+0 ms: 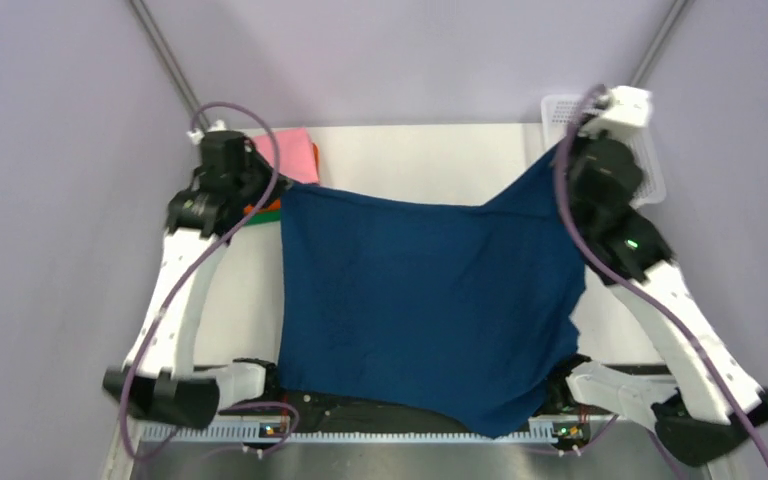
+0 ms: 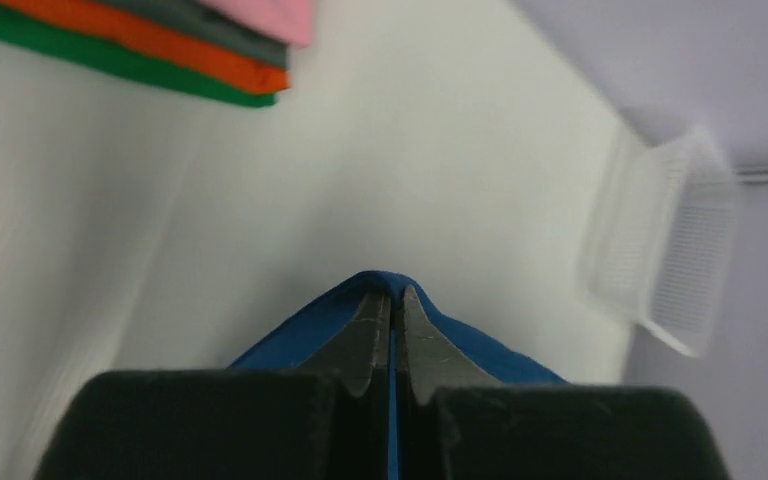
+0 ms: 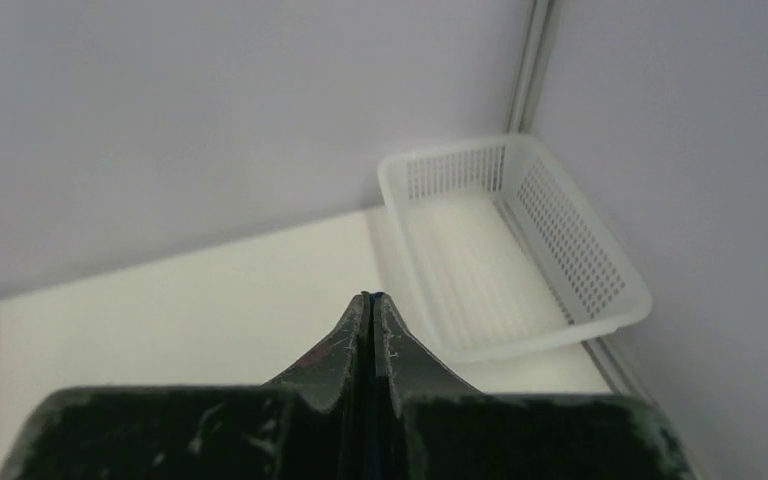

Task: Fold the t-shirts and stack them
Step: Flatten out the tshirt

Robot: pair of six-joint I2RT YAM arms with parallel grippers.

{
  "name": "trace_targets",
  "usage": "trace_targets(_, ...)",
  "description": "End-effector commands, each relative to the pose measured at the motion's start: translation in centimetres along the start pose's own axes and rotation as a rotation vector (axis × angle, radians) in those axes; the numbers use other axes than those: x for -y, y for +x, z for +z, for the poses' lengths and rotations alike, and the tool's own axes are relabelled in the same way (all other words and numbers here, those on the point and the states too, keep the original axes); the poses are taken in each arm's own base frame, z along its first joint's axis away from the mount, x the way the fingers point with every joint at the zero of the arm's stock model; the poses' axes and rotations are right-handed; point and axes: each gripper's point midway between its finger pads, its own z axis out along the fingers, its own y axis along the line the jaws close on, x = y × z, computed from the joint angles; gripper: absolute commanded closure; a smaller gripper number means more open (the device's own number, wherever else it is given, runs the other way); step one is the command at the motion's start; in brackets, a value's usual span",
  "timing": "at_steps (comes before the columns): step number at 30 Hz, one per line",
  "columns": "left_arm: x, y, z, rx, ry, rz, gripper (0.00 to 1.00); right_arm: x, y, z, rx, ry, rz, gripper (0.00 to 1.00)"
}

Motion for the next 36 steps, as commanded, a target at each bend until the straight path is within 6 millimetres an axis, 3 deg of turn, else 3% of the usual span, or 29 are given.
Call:
trace_targets(1, -5.2, 1.2, 9.5, -0.004, -0.2, 0.054, 1.0, -1.2, 7.6, 5.3, -0.081, 0.07, 0.033, 1.0)
trace_targets(6, -10.1, 5.2, 18.6, -0.172, -0.381, 0.093, 1.0, -3.3, 22.1, 11.4, -0.348, -0.073, 0.132, 1.0)
trace_targets(9, -12.5, 6.8, 23.4, -0.228, -0.463, 0.122, 1.0, -4.1, 27.7, 14.2, -0.437, -0.085, 0.119, 1.0)
trace_targets(11, -12.9, 7.7, 25.3, -0.283, -0.477, 0.123, 1.0, -4.6, 30.4, 15.6, -0.486, -0.089, 0.101, 1.0)
trace_targets(16, -13.9, 8.2, 27.8, -0.289, -0.504, 0.131, 1.0, -5.4, 33.8, 18.2, -0.537, -0.083, 0.073, 1.0)
trace_targets(24, -14.6, 8.0, 28.3, -0.272, -0.522, 0.133, 1.0, -5.2, 35.1, 19.6, -0.569, -0.044, 0.044, 1.0)
trace_targets(32, -14.7, 6.4, 29.7, -0.225, -0.544, 0.118, 1.0, -3.3, 35.5, 22.0, -0.58, 0.049, 0.018, 1.0)
trace_targets(34, -14.7, 6.6, 30.1, -0.237, -0.546, 0.111, 0.8, -3.3, 35.6, 22.9, -0.58, 0.056, 0.001, 1.0)
trace_targets(35, -14.4, 6.5, 30.1, -0.241, -0.541, 0.107, 0.63, -3.2, 35.8, 23.3, -0.59, 0.064, -0.01, 1.0)
trace_targets(36, -14.2, 6.4, 30.1, -0.243, -0.543, 0.102, 0.48, -3.1, 36.0, 23.5, -0.599, 0.073, -0.023, 0.94)
